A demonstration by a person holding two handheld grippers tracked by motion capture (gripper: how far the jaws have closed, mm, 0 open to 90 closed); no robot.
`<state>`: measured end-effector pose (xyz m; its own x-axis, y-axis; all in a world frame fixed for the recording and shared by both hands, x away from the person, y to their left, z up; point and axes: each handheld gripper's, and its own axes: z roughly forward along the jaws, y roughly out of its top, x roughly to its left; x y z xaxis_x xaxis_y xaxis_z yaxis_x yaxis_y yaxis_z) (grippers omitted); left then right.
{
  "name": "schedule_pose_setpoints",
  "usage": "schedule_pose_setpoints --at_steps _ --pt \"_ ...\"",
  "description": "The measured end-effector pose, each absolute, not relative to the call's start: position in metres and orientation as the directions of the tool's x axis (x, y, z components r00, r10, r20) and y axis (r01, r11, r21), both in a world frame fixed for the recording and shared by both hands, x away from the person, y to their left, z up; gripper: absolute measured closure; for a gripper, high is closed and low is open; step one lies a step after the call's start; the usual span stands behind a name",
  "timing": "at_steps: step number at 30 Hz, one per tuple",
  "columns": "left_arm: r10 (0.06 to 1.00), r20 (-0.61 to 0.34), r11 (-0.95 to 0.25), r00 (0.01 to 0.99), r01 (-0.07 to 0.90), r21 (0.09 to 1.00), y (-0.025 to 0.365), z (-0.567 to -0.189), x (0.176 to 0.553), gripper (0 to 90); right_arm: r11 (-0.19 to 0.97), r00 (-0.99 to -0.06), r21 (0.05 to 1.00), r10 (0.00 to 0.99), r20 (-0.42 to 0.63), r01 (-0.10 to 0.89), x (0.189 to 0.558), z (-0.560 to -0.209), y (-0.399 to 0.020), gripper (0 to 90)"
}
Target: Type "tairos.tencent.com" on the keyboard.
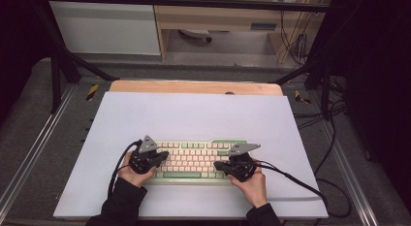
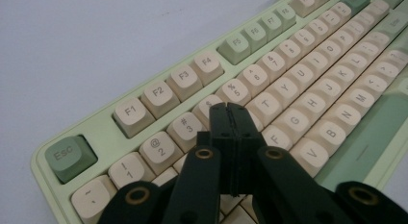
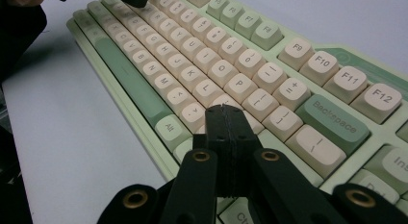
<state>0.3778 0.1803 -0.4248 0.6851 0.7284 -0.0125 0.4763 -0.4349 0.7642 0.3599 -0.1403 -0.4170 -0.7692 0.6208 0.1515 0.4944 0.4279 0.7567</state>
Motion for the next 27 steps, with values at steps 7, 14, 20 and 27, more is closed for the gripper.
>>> schedule_pose_setpoints --at_steps 7,14,20,27 --pt "0.729 -0.013 -0.435 0.685 0.478 0.763 0.1801 -0.4271 0.3787 89.7 0.428 -0.769 0.756 0.621 0.152 0.495 0.3599 -0.4170 -0.1403 90.0" --pt "0.727 -0.014 -0.434 0.686 0.476 0.765 0.1795 -0.4280 0.3784 89.7 0.428 -0.769 0.756 0.621 0.151 0.495 0.3599 -0.4169 -0.1404 90.0" --pt "0.724 -0.012 -0.442 0.690 0.477 0.760 0.1778 -0.4304 0.3784 89.7 0.429 -0.769 0.754 0.620 0.154 0.497 0.3598 -0.4172 -0.1402 90.0" --pt "0.721 -0.017 -0.432 0.692 0.470 0.770 0.1793 -0.4257 0.3758 89.7 0.428 -0.770 0.757 0.620 0.152 0.494 0.3597 -0.4165 -0.1406 90.0"
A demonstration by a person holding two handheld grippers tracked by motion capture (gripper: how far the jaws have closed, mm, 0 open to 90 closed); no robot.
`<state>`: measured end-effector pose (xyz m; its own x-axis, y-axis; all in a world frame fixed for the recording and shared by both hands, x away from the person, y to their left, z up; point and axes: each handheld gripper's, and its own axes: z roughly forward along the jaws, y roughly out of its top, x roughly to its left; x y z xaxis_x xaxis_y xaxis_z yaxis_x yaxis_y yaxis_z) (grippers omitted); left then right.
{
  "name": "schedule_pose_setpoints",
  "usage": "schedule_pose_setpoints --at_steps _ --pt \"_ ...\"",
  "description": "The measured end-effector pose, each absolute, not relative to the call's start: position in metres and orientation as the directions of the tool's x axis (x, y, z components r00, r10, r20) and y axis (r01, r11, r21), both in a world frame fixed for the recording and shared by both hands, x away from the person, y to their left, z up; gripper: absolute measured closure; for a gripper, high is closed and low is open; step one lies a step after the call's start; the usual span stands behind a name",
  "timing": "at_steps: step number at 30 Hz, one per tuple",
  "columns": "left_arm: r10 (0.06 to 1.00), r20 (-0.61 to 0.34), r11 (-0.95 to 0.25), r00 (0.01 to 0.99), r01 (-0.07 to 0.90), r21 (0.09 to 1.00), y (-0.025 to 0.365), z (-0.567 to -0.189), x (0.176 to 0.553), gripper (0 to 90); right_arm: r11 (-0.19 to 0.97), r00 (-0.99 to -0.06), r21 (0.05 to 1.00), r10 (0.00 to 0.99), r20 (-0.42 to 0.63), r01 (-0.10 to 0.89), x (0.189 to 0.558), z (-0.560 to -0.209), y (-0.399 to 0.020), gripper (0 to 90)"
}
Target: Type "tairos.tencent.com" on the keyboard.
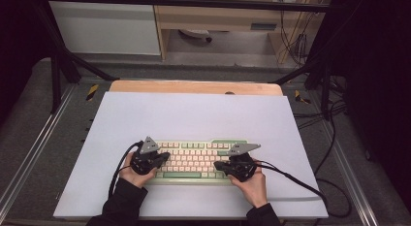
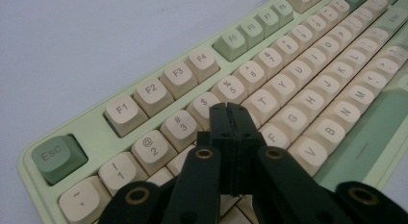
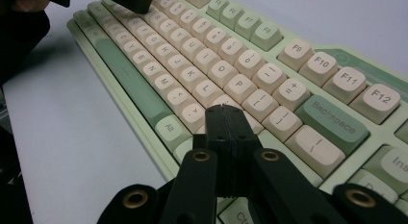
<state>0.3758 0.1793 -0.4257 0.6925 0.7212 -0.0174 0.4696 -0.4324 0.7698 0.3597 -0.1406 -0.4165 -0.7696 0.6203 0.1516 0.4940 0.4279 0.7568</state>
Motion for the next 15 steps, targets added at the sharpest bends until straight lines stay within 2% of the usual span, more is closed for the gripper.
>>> schedule_pose_setpoints --at_steps 15 --pt "0.717 -0.020 -0.426 0.696 0.461 0.779 0.1892 -0.4160 0.3683 89.7 0.411 -0.770 0.768 0.616 0.163 0.491 0.3585 -0.4140 -0.1396 90.0"
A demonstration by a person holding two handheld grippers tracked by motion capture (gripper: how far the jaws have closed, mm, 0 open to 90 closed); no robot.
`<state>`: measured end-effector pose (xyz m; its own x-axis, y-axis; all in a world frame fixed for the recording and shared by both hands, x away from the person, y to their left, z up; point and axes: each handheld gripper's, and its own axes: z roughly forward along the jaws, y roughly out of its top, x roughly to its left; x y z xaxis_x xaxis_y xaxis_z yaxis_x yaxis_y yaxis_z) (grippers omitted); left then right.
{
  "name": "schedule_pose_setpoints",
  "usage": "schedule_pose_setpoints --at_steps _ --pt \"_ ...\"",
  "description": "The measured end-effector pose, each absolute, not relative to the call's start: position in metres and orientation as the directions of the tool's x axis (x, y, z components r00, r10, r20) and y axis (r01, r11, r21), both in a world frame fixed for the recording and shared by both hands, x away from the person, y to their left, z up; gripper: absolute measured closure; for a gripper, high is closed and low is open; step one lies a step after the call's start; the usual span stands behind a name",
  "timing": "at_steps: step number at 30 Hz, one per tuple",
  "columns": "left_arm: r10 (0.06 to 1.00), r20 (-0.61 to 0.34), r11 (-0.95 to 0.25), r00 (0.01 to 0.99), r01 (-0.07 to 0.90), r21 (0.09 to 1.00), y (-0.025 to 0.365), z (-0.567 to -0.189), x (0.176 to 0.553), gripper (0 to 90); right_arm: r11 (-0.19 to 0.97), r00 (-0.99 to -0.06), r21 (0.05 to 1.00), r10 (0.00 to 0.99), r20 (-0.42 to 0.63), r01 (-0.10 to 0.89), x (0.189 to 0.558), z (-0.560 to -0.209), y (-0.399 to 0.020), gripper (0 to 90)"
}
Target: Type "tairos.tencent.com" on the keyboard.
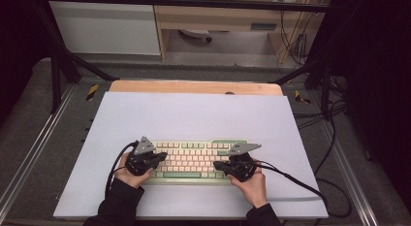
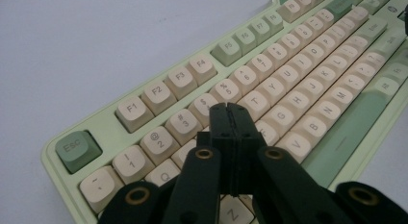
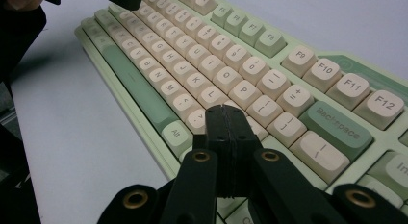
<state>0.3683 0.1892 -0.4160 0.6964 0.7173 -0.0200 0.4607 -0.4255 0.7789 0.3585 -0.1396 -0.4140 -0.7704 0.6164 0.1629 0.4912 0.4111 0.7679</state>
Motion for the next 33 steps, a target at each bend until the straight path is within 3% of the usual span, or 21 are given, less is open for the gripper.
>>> schedule_pose_setpoints --at_steps 33 --pt "0.725 -0.044 -0.400 0.687 0.473 0.785 0.217 -0.419 0.354 89.7 0.437 -0.802 0.769 0.575 0.160 0.467 0.359 -0.412 -0.109 90.0"
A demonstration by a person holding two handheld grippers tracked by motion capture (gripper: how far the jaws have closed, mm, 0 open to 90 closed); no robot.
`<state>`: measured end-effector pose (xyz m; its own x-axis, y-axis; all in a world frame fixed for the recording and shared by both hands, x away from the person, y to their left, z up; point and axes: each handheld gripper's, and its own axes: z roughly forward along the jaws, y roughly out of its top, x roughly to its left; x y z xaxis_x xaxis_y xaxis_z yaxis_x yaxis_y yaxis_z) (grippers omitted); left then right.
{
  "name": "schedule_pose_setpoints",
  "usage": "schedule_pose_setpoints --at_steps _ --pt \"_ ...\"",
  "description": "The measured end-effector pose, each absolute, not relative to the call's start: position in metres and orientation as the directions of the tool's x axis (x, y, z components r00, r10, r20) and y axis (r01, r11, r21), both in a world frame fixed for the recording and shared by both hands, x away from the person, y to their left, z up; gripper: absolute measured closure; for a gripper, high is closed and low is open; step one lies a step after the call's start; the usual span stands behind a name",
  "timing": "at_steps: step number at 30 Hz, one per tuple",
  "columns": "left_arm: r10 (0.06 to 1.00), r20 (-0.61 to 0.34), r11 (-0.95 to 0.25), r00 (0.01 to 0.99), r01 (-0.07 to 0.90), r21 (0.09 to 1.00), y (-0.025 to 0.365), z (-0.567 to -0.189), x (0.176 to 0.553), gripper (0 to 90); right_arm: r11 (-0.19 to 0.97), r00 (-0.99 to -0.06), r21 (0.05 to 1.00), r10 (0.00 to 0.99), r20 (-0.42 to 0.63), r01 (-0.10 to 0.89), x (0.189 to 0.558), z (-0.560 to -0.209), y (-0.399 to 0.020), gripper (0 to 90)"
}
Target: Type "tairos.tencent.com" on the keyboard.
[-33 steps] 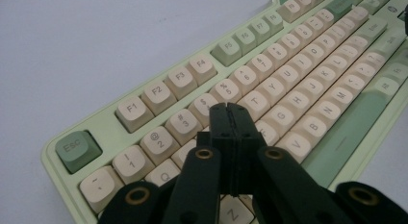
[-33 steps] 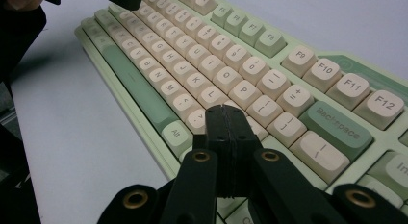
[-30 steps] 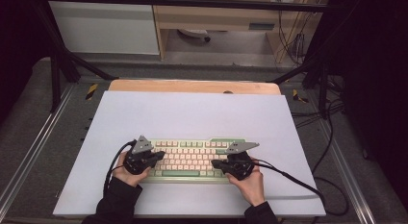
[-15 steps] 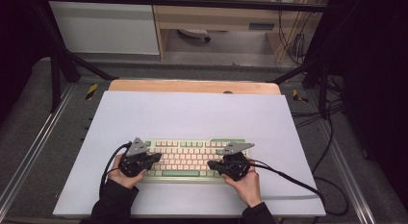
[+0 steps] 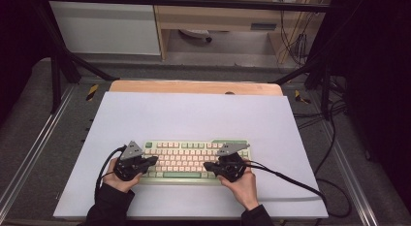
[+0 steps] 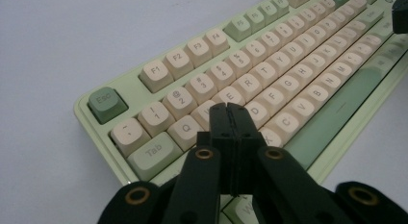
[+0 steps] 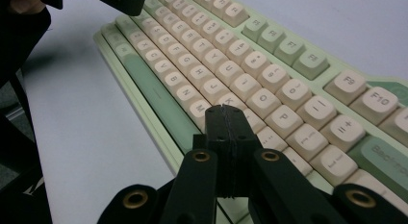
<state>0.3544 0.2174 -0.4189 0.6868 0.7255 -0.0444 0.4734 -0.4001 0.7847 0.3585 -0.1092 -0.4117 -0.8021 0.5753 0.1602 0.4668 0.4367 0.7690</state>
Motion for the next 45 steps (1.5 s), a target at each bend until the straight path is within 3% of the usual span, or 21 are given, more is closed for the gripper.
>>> schedule_pose_setpoints --at_steps 24,45 --pt "0.726 -0.053 -0.391 0.685 0.475 0.788 0.220 -0.419 0.355 89.7 0.468 -0.821 0.748 0.543 0.176 0.470 0.370 -0.425 -0.058 90.0" --pt "0.723 -0.052 -0.396 0.689 0.474 0.786 0.219 -0.420 0.356 89.7 0.481 -0.827 0.746 0.538 0.164 0.461 0.370 -0.428 -0.056 90.0"
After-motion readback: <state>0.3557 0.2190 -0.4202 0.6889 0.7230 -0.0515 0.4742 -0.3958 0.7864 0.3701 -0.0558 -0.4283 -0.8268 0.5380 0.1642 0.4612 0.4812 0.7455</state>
